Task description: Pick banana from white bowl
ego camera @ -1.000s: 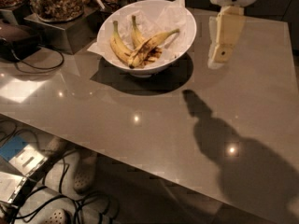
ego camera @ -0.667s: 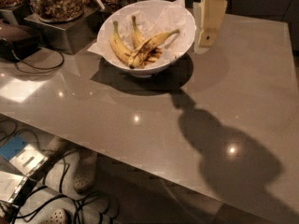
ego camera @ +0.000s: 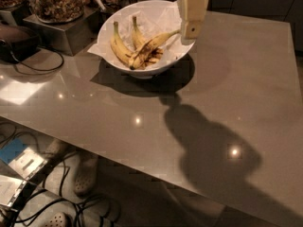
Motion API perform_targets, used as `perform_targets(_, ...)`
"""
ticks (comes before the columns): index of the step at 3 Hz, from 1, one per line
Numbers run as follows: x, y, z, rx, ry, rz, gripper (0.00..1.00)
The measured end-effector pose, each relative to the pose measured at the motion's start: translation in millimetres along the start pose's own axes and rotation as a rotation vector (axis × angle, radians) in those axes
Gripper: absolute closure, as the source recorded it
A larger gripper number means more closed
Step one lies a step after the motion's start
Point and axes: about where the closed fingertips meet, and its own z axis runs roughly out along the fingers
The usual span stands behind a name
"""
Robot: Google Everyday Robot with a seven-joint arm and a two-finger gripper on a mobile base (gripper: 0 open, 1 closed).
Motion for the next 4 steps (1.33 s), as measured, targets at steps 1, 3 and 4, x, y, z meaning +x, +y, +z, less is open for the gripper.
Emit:
perform_targets(1,-2,-12,10,-0.016,-0.034,-0.004,0.00)
perform_targets(3,-14,-51,34,-0.030,-0.060,-0.054,0.02)
perform_targets(4,-14,-60,50,-0.047,-0.058,-0.055,0.12)
